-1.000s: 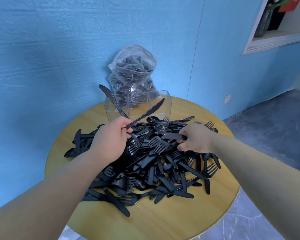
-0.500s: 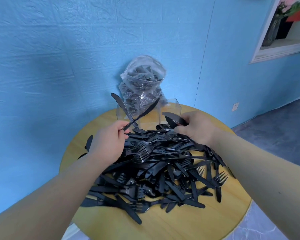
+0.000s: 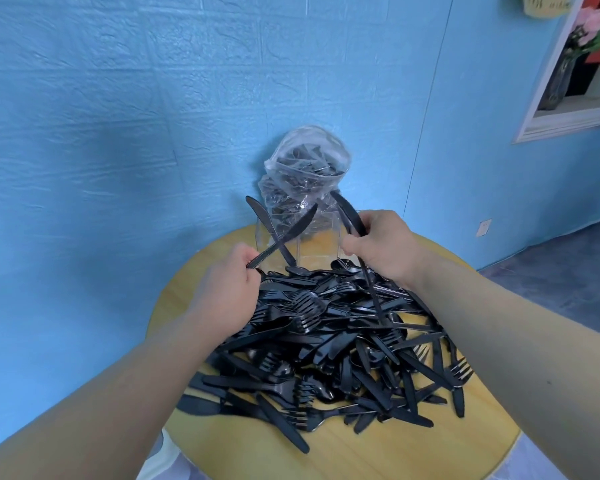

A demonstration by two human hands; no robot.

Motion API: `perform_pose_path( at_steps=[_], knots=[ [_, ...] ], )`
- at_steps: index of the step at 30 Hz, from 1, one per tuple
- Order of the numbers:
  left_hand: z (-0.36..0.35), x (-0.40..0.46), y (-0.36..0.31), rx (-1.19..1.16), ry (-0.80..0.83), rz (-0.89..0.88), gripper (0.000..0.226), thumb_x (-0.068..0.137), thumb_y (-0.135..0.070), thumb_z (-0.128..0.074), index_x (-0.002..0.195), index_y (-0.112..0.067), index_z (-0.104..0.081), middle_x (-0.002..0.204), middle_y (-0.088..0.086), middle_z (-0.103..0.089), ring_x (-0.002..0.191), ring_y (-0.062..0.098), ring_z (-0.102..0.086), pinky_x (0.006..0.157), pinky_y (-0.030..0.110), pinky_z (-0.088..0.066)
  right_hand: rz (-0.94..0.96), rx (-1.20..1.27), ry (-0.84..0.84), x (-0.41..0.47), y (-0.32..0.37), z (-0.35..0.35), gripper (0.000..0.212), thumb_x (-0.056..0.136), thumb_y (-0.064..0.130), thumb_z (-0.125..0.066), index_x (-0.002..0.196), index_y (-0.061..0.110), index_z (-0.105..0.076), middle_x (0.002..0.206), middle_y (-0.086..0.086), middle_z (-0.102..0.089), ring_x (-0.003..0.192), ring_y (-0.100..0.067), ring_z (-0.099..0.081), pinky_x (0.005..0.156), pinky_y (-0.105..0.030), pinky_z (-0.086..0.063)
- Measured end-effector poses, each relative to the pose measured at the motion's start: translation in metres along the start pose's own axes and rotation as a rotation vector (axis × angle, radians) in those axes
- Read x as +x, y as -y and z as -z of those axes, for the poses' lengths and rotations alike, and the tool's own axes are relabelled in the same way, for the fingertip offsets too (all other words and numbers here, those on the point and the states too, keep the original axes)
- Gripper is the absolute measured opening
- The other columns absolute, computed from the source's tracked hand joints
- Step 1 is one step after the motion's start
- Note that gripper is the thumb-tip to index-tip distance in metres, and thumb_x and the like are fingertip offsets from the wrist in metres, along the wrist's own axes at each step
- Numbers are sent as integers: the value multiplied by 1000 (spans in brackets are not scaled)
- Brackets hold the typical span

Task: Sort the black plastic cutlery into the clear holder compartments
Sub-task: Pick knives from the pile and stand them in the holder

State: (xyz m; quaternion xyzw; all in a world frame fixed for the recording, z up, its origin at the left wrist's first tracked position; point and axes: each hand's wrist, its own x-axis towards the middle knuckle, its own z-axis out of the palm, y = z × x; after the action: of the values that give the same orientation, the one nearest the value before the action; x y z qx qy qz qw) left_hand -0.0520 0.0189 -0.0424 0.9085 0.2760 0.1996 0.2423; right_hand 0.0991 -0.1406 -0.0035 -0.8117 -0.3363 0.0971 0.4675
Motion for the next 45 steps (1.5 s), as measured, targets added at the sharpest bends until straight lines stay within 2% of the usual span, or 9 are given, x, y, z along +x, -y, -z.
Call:
perform_pose_path(
  at_steps=[5,11,16,23,28,32,37,40,45],
  knots=[
    [6,-4,-4,55,8,-55,24,102,-20,-27,106,-17,-51,63,-1,-45,54,15,-39,48,32,-25,-49,169,7,-3,5,-6,15,84,11,-63,71,12,-55,61,-3,-53,46,-10,-40,49,-23,-36],
    [11,-6,-7,100,47,-77,30,102,-39,-28,94,-19,-50,69,-1,-52,61,16,-49,51,29,-31,-134,273,-18,-9,8,-14,17,88,0,-55,94,16,-55,76,-12,-51,44,-13,-30,44,-25,-28],
    [8,-8,-8,22,153,-85,31,100,-46,-26,107,-23,-46,76,-1,-58,69,18,-57,61,33,-43,-276,483,-91,-3,8,-24,7,89,6,-57,84,10,-54,89,-32,-58,36,-9,-26,44,-25,-28],
    [3,-10,-12,26,193,-169,26,102,-35,-31,96,-16,-48,65,-2,-47,56,15,-43,53,31,-33,-358,812,-67,-2,20,-38,13,91,2,-57,91,12,-48,75,-12,-61,32,-6,-24,36,-18,-24],
    [3,-4,-2,44,144,-122,28,103,-33,-32,88,-16,-49,63,-1,-44,56,17,-41,53,33,-30,-347,588,-128,-2,18,-38,26,95,35,-49,93,10,-54,73,-6,-60,44,-12,-31,44,-26,-32],
    [4,-1,3,63,147,-85,30,103,-33,-31,99,-11,-51,65,1,-45,59,18,-42,54,34,-30,-305,623,-189,-4,15,-32,23,97,16,-41,83,7,-56,67,-5,-49,52,-14,-39,49,-26,-35],
    [6,-2,-2,31,178,-73,34,103,-37,-27,95,-11,-48,66,1,-43,59,19,-41,55,34,-32,-273,529,-117,-3,13,-31,19,92,4,-51,78,13,-59,77,-9,-60,64,-16,-46,53,-24,-34],
    [7,-4,-6,8,188,-85,43,101,-44,-22,94,-11,-48,70,4,-50,65,21,-48,60,36,-38,-307,713,-74,0,14,-38,6,92,1,-54,94,7,-56,78,-12,-61,55,-11,-55,47,-20,-44],
    [8,-6,-7,45,204,-146,39,101,-45,-25,83,-15,-43,66,0,-46,60,16,-44,56,33,-34,-355,963,-25,3,17,-43,27,90,-1,-58,115,2,-49,84,-17,-62,56,-15,-66,55,-24,-55]
  ],
)
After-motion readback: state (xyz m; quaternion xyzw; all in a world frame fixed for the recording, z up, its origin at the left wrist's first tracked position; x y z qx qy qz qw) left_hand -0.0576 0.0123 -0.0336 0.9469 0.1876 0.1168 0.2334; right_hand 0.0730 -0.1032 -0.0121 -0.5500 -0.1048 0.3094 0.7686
